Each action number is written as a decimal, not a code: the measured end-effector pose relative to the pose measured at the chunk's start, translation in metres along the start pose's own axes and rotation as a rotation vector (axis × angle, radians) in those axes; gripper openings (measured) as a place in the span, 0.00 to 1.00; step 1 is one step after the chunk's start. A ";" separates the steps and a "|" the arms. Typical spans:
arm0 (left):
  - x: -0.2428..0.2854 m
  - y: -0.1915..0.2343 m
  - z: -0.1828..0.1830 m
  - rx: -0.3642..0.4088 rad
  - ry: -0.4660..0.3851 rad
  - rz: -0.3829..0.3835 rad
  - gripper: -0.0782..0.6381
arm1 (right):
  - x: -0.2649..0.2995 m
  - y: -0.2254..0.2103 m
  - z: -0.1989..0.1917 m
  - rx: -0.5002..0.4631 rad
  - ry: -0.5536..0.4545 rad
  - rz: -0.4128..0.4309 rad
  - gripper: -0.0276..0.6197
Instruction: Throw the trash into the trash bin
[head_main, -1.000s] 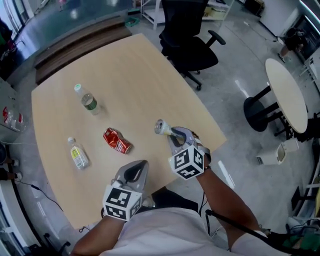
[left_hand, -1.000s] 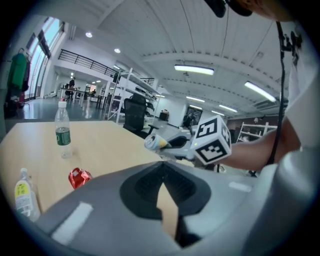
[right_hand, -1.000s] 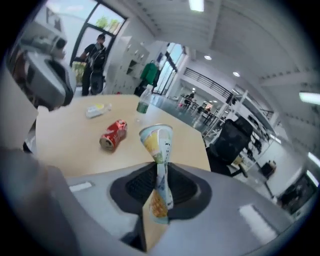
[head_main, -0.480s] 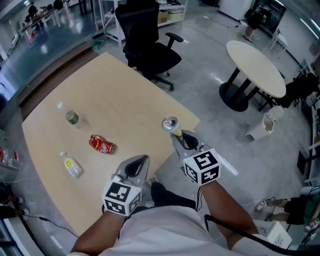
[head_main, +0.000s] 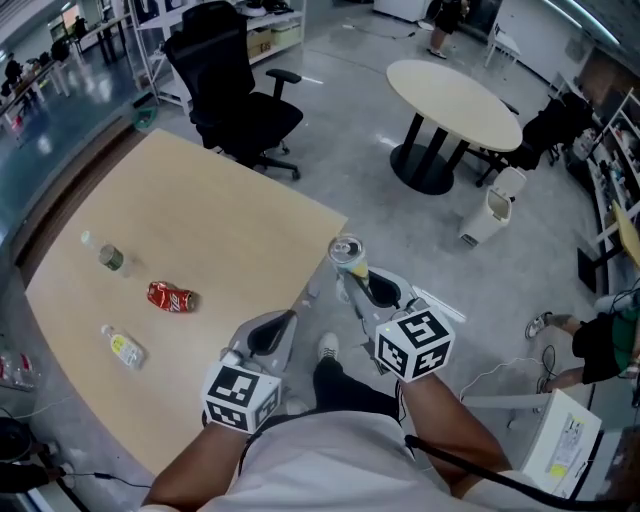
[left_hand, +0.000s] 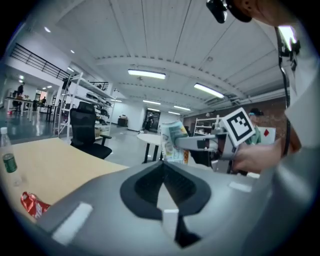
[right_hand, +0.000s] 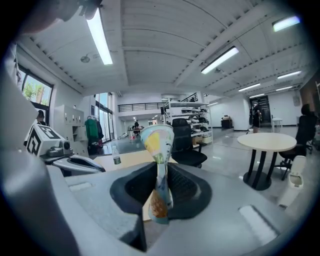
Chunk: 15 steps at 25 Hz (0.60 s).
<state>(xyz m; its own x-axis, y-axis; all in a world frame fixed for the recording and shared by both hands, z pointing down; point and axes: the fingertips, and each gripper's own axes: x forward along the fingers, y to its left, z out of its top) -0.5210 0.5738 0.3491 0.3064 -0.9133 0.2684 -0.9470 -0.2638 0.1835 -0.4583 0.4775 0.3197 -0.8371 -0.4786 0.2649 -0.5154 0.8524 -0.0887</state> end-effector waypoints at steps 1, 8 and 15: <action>0.004 -0.006 0.001 0.009 0.003 -0.015 0.12 | -0.009 -0.006 -0.001 0.012 -0.006 -0.018 0.15; 0.044 -0.048 -0.003 0.074 0.062 -0.143 0.12 | -0.072 -0.058 -0.008 0.109 -0.047 -0.160 0.15; 0.103 -0.110 0.011 0.133 0.057 -0.288 0.12 | -0.149 -0.130 -0.010 0.120 -0.098 -0.334 0.15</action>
<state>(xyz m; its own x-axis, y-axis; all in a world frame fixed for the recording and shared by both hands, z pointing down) -0.3861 0.5051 0.3458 0.5650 -0.7773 0.2767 -0.8238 -0.5504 0.1357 -0.2645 0.4399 0.3018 -0.6294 -0.7494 0.2056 -0.7764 0.6174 -0.1266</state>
